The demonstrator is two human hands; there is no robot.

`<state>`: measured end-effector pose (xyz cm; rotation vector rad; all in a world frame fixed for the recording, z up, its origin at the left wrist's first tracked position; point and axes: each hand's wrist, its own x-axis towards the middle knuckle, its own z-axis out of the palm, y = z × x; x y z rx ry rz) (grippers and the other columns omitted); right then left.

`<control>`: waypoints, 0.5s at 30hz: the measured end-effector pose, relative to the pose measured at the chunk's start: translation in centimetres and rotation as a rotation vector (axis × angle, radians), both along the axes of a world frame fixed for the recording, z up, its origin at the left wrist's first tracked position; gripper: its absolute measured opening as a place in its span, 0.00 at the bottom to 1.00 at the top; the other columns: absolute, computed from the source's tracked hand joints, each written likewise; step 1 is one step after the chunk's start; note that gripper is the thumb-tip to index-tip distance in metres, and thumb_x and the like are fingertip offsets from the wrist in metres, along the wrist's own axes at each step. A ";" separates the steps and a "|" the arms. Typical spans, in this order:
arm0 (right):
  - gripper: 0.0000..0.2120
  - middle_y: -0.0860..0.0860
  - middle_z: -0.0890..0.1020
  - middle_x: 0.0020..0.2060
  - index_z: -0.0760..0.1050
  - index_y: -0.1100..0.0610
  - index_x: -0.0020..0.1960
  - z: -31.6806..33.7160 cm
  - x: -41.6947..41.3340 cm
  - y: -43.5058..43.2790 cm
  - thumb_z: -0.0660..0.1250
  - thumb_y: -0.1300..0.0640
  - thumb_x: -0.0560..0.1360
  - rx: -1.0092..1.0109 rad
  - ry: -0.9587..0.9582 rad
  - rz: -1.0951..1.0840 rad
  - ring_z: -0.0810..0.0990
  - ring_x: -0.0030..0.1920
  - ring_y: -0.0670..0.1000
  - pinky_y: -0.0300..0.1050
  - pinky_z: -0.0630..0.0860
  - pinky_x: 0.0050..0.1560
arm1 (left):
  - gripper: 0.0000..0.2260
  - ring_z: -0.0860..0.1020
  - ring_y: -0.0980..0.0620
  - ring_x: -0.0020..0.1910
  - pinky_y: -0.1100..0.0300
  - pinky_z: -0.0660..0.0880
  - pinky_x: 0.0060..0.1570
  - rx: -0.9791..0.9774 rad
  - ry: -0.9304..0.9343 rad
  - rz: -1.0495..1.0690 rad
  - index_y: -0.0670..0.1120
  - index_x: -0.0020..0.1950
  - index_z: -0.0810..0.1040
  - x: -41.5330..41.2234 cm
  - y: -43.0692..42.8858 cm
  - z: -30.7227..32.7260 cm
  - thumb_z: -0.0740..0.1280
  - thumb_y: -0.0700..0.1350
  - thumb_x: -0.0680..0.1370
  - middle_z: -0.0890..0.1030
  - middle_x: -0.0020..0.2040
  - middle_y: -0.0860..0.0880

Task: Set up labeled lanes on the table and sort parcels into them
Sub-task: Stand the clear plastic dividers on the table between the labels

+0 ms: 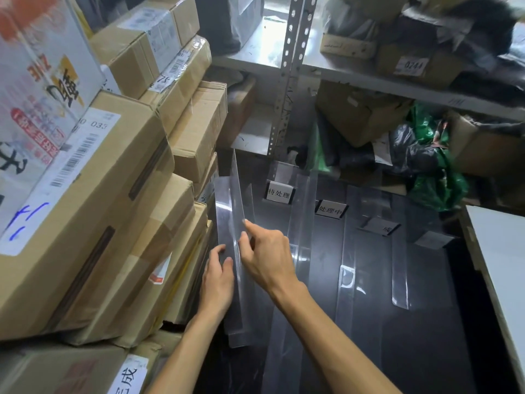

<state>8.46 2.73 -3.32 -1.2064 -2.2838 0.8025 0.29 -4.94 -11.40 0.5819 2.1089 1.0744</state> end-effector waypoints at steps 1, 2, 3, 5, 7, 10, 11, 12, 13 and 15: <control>0.15 0.55 0.80 0.28 0.80 0.64 0.55 0.5 0.3 0.1 0.59 0.55 0.79 0.018 0.024 -0.010 0.79 0.32 0.60 0.56 0.79 0.41 | 0.17 0.71 0.45 0.71 0.55 0.65 0.64 0.021 0.010 0.001 0.46 0.74 0.69 0.1 0.4 0.6 0.59 0.42 0.85 0.73 0.72 0.44; 0.14 0.55 0.80 0.28 0.80 0.64 0.54 1.0 0.5 0.2 0.60 0.55 0.79 0.041 0.044 -0.021 0.78 0.31 0.60 0.56 0.79 0.40 | 0.17 0.70 0.45 0.72 0.56 0.64 0.63 0.040 0.016 0.000 0.46 0.74 0.68 0.2 0.8 1.0 0.59 0.42 0.85 0.73 0.73 0.44; 0.13 0.55 0.80 0.28 0.80 0.63 0.54 1.5 0.8 0.4 0.61 0.56 0.79 0.066 0.062 -0.032 0.78 0.31 0.60 0.55 0.79 0.39 | 0.18 0.69 0.44 0.72 0.58 0.63 0.62 0.065 0.026 -0.006 0.46 0.75 0.67 0.4 1.2 1.7 0.58 0.42 0.85 0.71 0.74 0.44; 0.12 0.54 0.79 0.27 0.82 0.62 0.54 2.3 1.6 0.9 0.63 0.57 0.79 0.102 0.101 -0.074 0.77 0.30 0.59 0.53 0.79 0.38 | 0.21 0.66 0.44 0.75 0.60 0.61 0.63 0.103 0.006 -0.020 0.47 0.79 0.61 0.9 1.9 2.8 0.57 0.43 0.85 0.67 0.78 0.45; 0.11 0.53 0.80 0.27 0.83 0.60 0.55 2.9 2.7 1.2 0.64 0.58 0.79 0.117 0.131 -0.125 0.78 0.30 0.57 0.50 0.78 0.37 | 0.24 0.62 0.46 0.78 0.59 0.60 0.68 0.128 -0.114 -0.051 0.49 0.82 0.54 1.3 2.6 2.7 0.54 0.48 0.87 0.62 0.79 0.46; 0.10 0.53 0.81 0.28 0.82 0.61 0.52 3.0 4.7 1.5 0.64 0.58 0.79 0.108 0.119 -0.161 0.79 0.30 0.56 0.50 0.78 0.38 | 0.38 0.63 0.49 0.78 0.49 0.55 0.79 -0.005 -0.420 -0.068 0.52 0.82 0.59 1.9 2.4 -0.7 0.48 0.73 0.79 0.65 0.79 0.49; 0.10 0.52 0.79 0.27 0.82 0.62 0.51 3.0 5.3 1.5 0.64 0.58 0.79 0.099 0.114 -0.175 0.78 0.30 0.55 0.49 0.77 0.37 | 0.43 0.66 0.48 0.77 0.46 0.56 0.79 -0.074 -0.442 -0.116 0.53 0.81 0.62 2.2 1.9 -2.1 0.46 0.78 0.74 0.69 0.77 0.48; 0.10 0.51 0.78 0.26 0.81 0.61 0.49 3.0 6.0 1.6 0.64 0.58 0.79 0.091 0.115 -0.188 0.77 0.29 0.53 0.48 0.75 0.37 | 0.47 0.67 0.48 0.77 0.45 0.56 0.79 -0.140 -0.421 -0.150 0.54 0.80 0.64 2.3 1.4 -3.6 0.44 0.81 0.70 0.71 0.76 0.48; 0.10 0.50 0.75 0.25 0.81 0.61 0.46 3.1 6.6 1.6 0.64 0.58 0.79 0.084 0.122 -0.197 0.74 0.28 0.52 0.44 0.73 0.35 | 0.49 0.66 0.47 0.77 0.45 0.56 0.79 -0.200 -0.386 -0.167 0.56 0.80 0.65 2.4 1.0 -4.6 0.44 0.83 0.68 0.71 0.76 0.48; 0.10 0.49 0.69 0.22 0.79 0.61 0.41 3.6 7.9 1.8 0.64 0.58 0.79 0.067 0.149 -0.216 0.70 0.28 0.51 0.36 0.67 0.32 | 0.49 0.65 0.46 0.78 0.44 0.57 0.79 -0.249 -0.352 -0.156 0.57 0.79 0.66 2.6 0.9 -5.3 0.44 0.84 0.67 0.70 0.77 0.49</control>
